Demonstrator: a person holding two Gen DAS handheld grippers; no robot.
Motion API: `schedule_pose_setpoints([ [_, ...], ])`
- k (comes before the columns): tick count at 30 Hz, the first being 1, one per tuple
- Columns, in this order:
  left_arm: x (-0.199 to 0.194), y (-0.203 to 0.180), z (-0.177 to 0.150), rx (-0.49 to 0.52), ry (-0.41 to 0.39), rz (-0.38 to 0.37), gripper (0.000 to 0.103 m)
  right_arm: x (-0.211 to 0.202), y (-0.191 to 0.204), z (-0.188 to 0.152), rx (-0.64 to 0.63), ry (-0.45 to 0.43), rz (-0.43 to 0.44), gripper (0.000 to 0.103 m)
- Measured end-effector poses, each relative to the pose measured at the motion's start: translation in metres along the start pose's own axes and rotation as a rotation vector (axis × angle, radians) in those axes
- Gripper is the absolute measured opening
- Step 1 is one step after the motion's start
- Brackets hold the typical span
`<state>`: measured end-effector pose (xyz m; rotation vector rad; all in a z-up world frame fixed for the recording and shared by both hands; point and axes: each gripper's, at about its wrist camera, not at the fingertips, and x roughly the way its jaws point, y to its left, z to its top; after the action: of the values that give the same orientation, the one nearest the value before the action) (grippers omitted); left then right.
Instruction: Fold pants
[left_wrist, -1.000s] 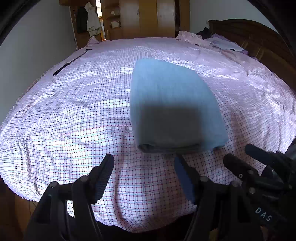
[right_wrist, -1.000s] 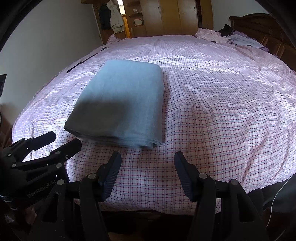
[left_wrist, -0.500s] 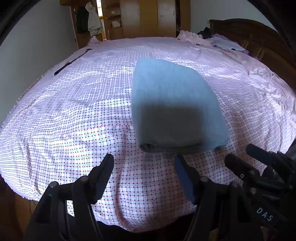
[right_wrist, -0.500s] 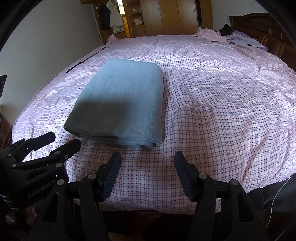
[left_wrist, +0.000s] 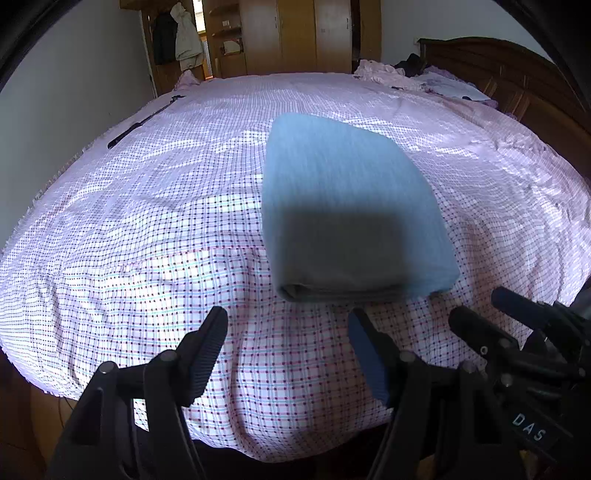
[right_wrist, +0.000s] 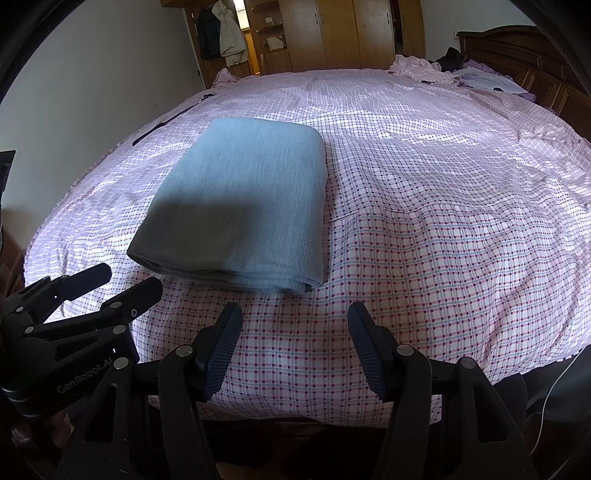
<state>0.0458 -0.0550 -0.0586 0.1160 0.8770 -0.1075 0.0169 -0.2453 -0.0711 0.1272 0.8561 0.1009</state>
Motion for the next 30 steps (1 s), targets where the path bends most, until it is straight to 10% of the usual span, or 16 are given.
schedule_pose_setpoints([
  [30,-0.0089,0.0043,0.0042,-0.011,-0.019,-0.008,0.071,-0.0054,-0.0014,0.0008,0.009,-0.026,-0.022,0.053],
])
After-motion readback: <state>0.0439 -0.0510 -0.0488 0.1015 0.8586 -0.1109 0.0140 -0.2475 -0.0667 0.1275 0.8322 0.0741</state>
